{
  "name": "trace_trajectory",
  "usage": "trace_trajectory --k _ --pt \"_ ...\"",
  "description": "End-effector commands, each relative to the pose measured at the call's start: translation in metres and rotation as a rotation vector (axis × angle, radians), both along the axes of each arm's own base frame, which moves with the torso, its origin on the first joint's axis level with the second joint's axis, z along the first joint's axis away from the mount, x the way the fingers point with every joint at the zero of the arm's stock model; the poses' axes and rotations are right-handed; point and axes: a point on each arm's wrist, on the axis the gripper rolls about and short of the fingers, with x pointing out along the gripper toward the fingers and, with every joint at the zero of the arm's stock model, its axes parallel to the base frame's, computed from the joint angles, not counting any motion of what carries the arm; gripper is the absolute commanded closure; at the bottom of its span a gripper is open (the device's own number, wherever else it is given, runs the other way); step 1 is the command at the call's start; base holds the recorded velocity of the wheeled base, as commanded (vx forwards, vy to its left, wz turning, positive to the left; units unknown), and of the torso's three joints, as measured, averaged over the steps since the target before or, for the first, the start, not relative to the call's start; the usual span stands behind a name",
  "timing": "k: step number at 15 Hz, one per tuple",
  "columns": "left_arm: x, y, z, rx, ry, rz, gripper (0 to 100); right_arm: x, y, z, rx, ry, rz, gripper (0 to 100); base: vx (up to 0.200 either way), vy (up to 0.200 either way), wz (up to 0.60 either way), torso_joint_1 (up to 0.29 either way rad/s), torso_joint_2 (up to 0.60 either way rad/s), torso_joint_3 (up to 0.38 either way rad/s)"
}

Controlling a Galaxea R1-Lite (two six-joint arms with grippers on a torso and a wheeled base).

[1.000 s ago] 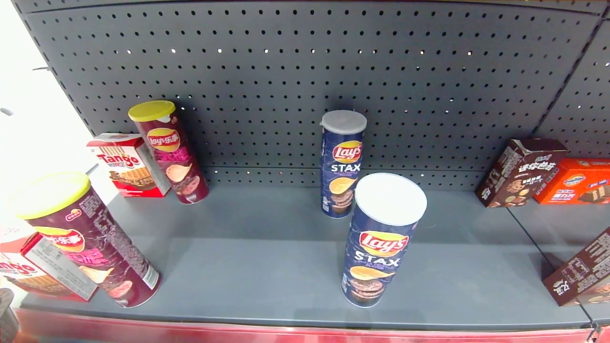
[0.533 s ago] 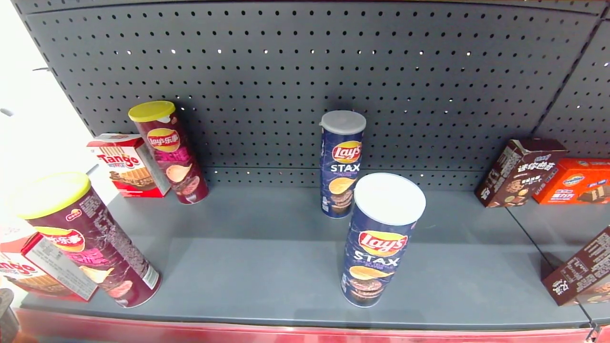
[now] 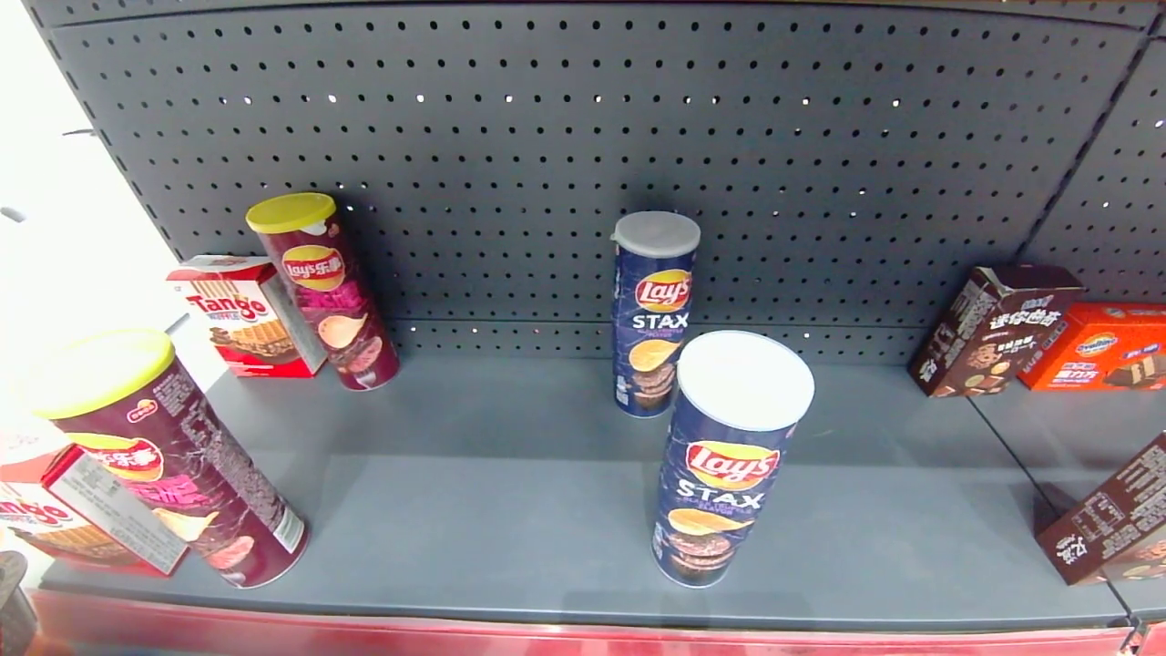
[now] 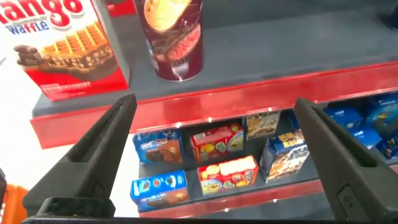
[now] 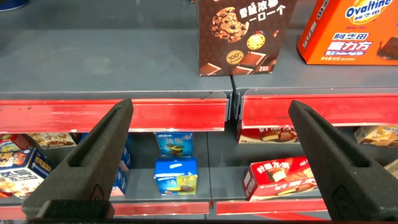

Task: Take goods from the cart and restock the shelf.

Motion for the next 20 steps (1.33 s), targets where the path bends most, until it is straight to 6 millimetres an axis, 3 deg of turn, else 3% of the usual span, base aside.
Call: trace_trajectory --k 1,12,13,15,20 --pt "0.0003 0.0 0.0004 -0.001 0.001 0.001 0 0.0001 0.0 0.0001 0.0 0.001 0.0 0 0.0 0.0 0.0 0.0 0.0 0.0" --pt "-0.0028 0.0006 -0.0001 -0.07 -0.025 -0.025 0 0.0001 0.0 0.0001 0.0 0.001 -0.001 0 0.0 0.0 0.0 0.0 0.0 0.0" --pt "-0.0027 0.0012 -0.0001 -0.075 -0.025 0.001 0 0.0001 0.0 0.0001 0.0 0.001 -0.001 0 0.0 0.0 0.0 0.0 0.0 0.0" --pt "-0.0022 0.0059 -0.0034 -0.072 -0.001 0.219 0 0.0001 0.0 0.0001 0.0 0.001 0.0 0 0.0 0.0 0.0 0.0 0.0 0.0" --pt "-0.0023 0.003 -0.0059 -0.037 0.023 0.087 0 0.0001 0.0 0.0001 0.0 0.001 0.0 0 0.0 0.0 0.0 0.0 0.0 0.0"
